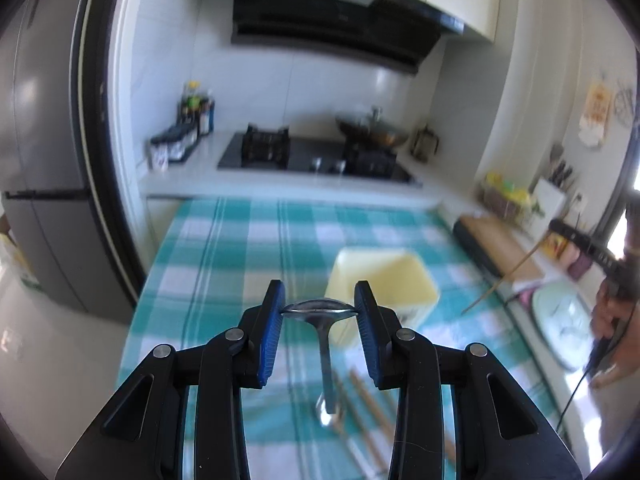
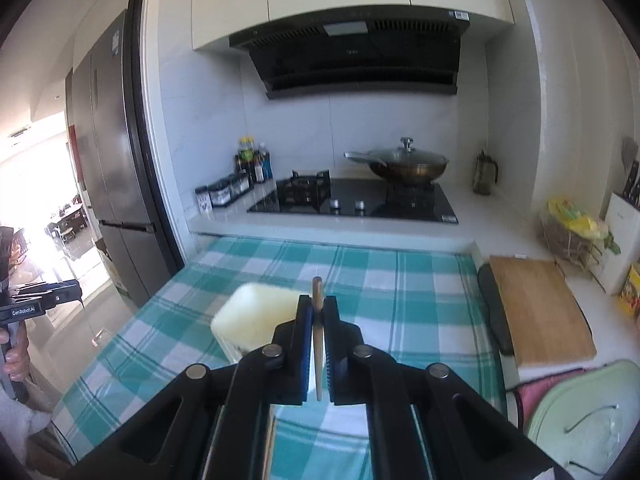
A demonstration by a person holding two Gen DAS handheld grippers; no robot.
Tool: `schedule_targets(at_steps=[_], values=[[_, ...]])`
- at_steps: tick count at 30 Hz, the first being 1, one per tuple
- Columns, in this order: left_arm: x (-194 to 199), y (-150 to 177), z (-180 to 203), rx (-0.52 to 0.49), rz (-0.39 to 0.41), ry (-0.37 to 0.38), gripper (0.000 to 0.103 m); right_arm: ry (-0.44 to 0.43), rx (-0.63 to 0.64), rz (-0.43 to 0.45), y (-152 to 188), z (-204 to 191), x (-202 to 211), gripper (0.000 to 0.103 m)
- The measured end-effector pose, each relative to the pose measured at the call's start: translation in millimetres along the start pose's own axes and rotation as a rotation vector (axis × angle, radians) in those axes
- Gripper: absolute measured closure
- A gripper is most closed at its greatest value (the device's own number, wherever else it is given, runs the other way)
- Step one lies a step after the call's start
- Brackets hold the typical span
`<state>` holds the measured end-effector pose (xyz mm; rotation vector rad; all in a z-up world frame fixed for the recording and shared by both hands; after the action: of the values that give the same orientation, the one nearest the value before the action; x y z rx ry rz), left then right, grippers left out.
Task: Organize utensils
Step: 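Carry spoon and chopstick over the cream caddy while both tools open to drop them in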
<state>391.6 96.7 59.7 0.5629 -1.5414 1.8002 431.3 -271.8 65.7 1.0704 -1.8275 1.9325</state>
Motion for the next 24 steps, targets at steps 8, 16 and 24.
schedule_targets(at_steps=[8,16,24], values=[[-57.1,-74.9,42.8,0.033,0.074,0.013,0.067,-0.016,0.03,0.073,-72.0,-34.1,-42.8,0.097],[-169.0,-58.8,59.6,0.03,-0.158,-0.012,0.067,-0.042,-0.005,-0.19,-40.5,-33.4,-133.9,0.097],[-189.3,-35.7,50.6,0.043,-0.205,-0.028,0.048,-0.064,-0.047,-0.289,-15.2,-21.0,-179.2,0.081]])
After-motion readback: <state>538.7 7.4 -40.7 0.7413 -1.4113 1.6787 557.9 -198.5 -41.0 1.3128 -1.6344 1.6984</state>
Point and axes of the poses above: each gripper's, at about its wrist camera, not at the fingertips, and x roughly against the way its jaws point, z to its right, y to its underside, the point moved 1 cm from there along -x, roughly the way its jaws point, and after that the axes turned 13 degrees about -z, right-handed, at the moved point
